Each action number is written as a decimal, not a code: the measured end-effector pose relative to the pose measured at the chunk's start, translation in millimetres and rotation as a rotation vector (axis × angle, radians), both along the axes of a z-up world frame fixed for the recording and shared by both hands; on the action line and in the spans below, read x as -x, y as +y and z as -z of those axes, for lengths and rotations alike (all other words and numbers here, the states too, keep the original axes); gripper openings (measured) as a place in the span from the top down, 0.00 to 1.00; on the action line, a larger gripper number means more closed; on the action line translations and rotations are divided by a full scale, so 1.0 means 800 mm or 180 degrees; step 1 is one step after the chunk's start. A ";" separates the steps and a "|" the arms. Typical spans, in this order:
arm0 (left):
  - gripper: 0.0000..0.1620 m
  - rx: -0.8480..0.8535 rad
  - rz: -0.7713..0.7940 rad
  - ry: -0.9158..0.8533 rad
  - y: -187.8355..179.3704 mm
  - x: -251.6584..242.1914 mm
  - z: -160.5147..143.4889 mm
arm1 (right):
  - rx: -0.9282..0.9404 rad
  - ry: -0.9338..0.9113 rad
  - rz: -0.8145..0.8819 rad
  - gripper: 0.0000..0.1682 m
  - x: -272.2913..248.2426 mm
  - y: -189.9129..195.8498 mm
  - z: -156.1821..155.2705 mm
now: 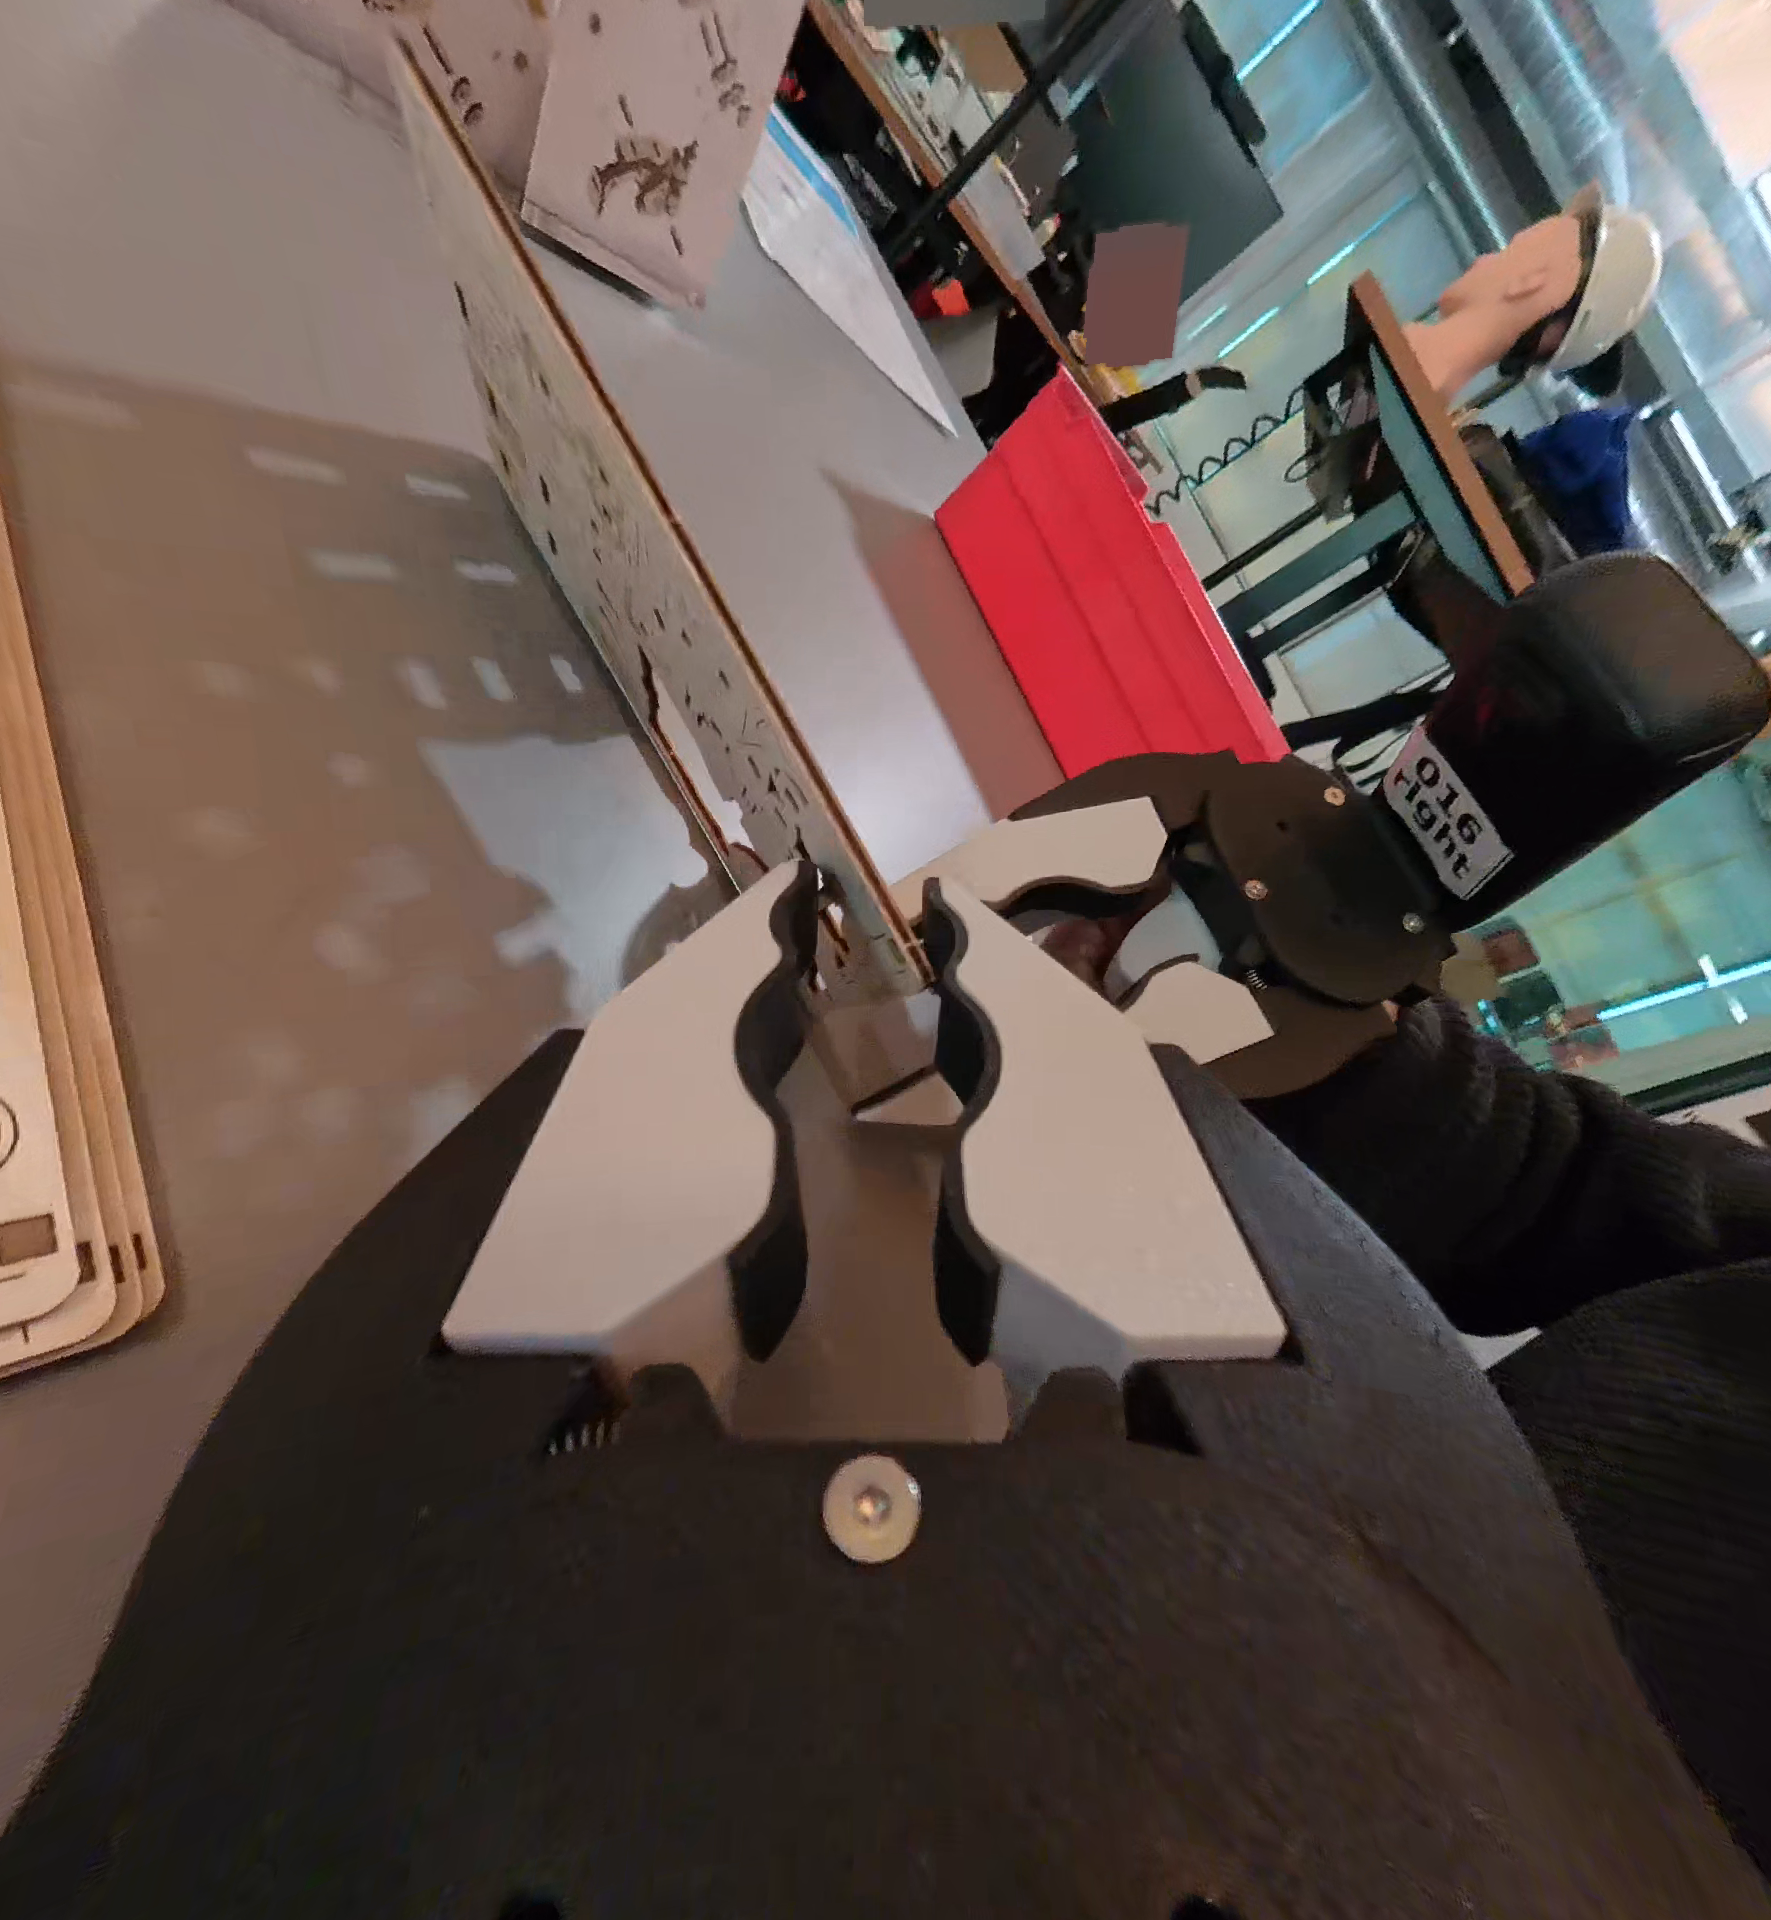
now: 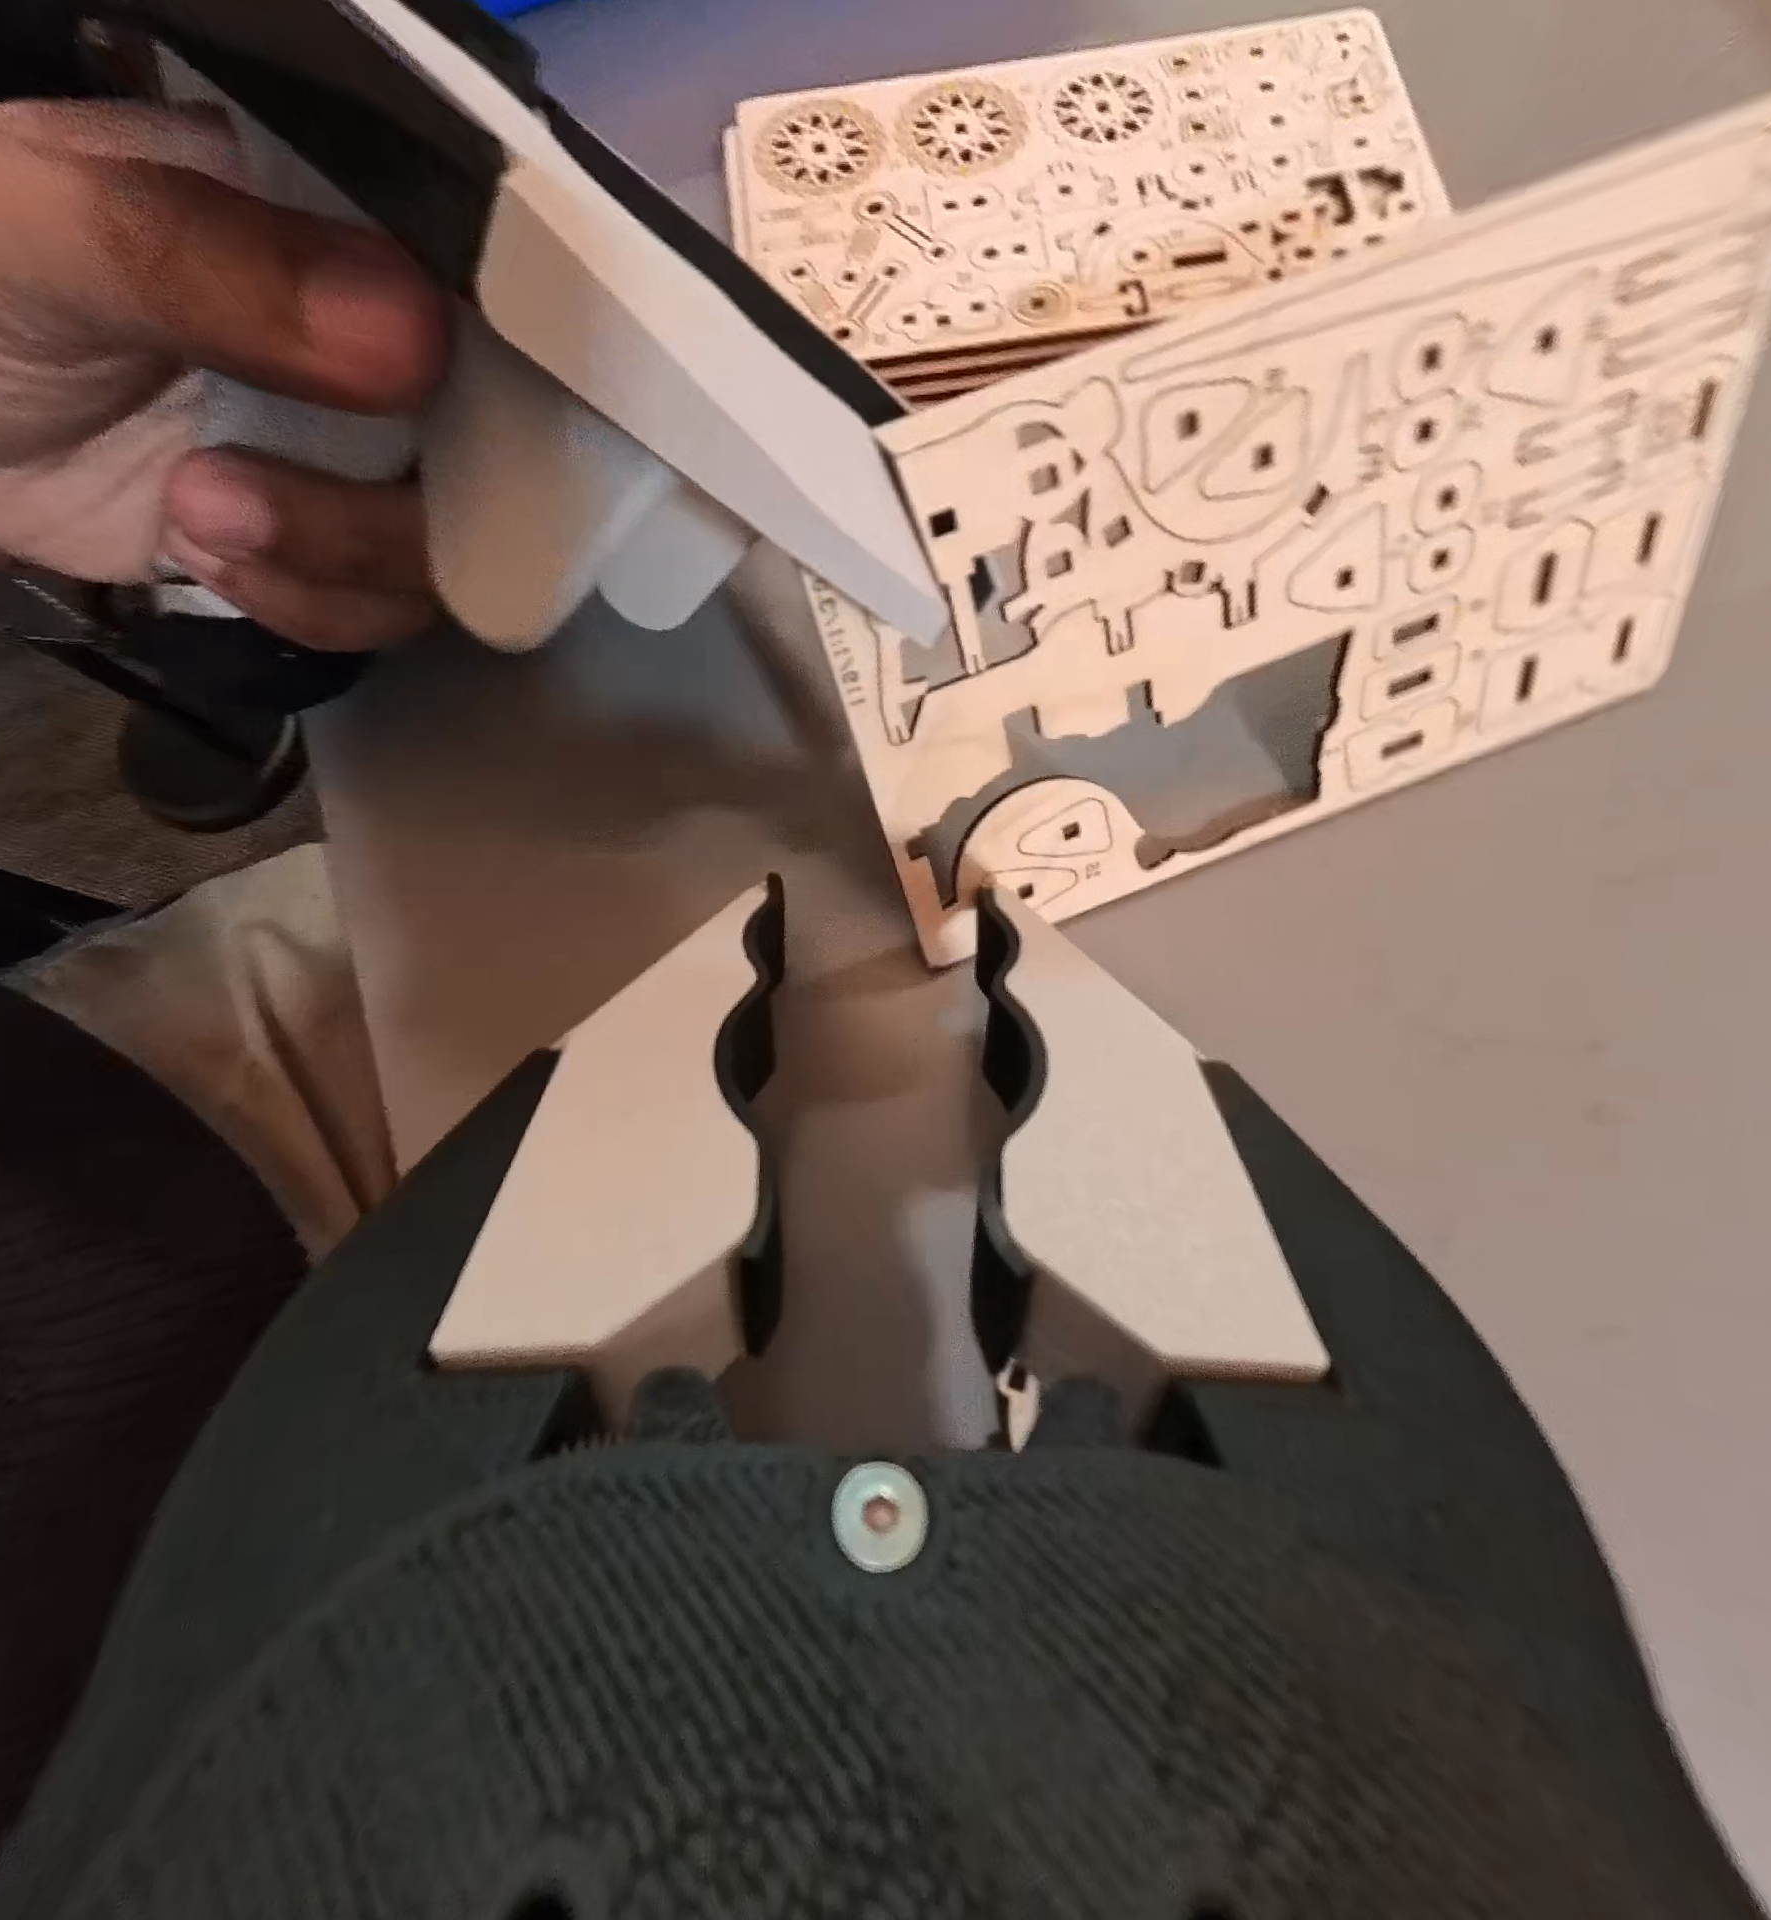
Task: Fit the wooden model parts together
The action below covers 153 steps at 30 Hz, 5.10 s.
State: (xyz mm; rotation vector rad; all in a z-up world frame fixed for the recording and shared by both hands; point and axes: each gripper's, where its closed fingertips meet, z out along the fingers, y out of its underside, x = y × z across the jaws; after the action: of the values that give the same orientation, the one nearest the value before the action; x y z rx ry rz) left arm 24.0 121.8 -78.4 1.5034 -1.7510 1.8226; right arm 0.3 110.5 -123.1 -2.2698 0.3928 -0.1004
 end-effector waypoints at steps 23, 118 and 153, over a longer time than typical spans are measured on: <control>0.98 -0.0213 0.0907 -0.0902 -0.005 0.060 -0.084 | -0.0135 -0.1587 -0.0139 0.79 -0.009 -0.038 -0.147; 0.99 0.0231 0.1354 0.0144 -0.081 0.086 0.000 | -0.1780 0.1465 0.0350 0.94 0.044 -0.061 -0.055; 0.90 0.0323 0.1247 0.0120 -0.073 0.077 -0.003 | -0.2257 0.1697 0.0471 0.99 0.031 -0.072 -0.083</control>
State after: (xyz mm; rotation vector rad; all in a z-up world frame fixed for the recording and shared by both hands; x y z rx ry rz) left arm -37.3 63.2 -75.9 1.0577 -1.7553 1.6426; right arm -24.5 53.2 -57.1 -1.5345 0.7388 0.5045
